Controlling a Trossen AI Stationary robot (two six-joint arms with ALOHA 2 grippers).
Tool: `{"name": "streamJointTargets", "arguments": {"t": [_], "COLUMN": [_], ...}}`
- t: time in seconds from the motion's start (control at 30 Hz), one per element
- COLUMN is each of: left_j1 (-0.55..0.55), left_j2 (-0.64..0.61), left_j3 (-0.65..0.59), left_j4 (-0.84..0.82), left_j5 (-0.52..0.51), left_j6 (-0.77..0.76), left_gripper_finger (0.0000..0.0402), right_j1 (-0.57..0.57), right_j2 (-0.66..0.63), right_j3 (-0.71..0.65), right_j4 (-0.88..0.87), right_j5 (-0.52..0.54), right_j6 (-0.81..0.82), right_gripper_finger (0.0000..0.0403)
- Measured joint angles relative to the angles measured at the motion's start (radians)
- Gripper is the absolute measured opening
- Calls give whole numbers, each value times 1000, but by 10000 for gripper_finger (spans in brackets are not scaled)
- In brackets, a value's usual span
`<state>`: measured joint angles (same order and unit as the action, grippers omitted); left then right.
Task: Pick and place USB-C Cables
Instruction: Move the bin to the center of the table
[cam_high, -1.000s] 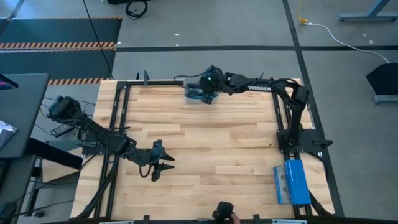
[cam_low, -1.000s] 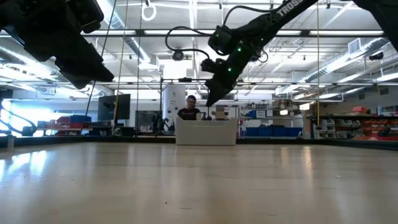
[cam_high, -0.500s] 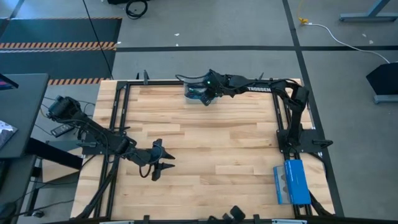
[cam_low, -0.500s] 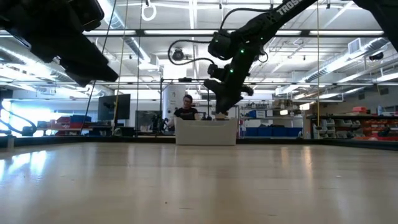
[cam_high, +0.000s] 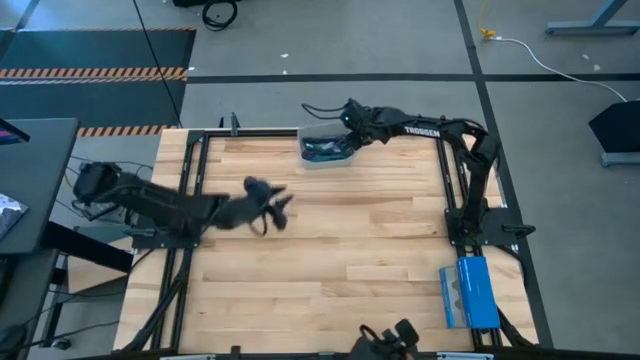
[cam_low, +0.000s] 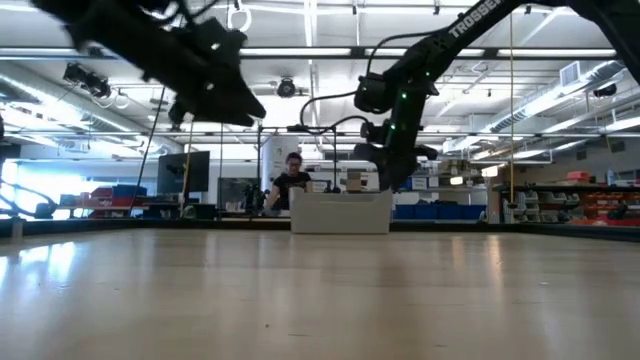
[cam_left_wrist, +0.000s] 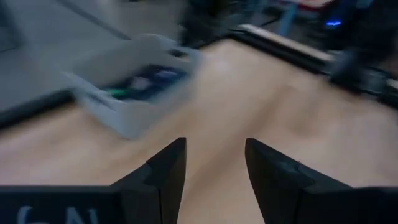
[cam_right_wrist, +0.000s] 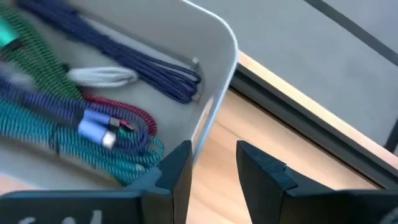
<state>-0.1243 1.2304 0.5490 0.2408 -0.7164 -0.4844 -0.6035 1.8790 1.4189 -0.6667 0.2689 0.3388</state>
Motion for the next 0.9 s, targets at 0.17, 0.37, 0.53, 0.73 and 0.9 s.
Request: {"name": "streamJointTargets", "arguments": {"t": [0.17, 0.37, 0.53, 0.73, 0.9], "left_j1": [233, 479, 593, 629, 629], "left_j2": [0, 38, 157, 332, 424], "left_j3": [132, 240, 303, 361, 413], "left_j4": [-193, -302, -319, -322, -303], "left_j5": [74, 321, 464, 515, 542], "left_j6": [32, 25, 24, 23, 5], "left_gripper_finger": [164, 137, 107, 71, 51], "right_j1": [-12, -16, -23, -21, -21], "right_j2": [0, 0, 0, 0, 0], "right_j3": [-1, -1, -1, -1, -9], "right_j4": [-3, 9, 9, 0, -2], "right_j5": [2, 0, -6, -18, -33], "right_j6": [-14, 3, 25, 37, 36], "right_gripper_finger": [131, 131, 131, 130, 123]}}
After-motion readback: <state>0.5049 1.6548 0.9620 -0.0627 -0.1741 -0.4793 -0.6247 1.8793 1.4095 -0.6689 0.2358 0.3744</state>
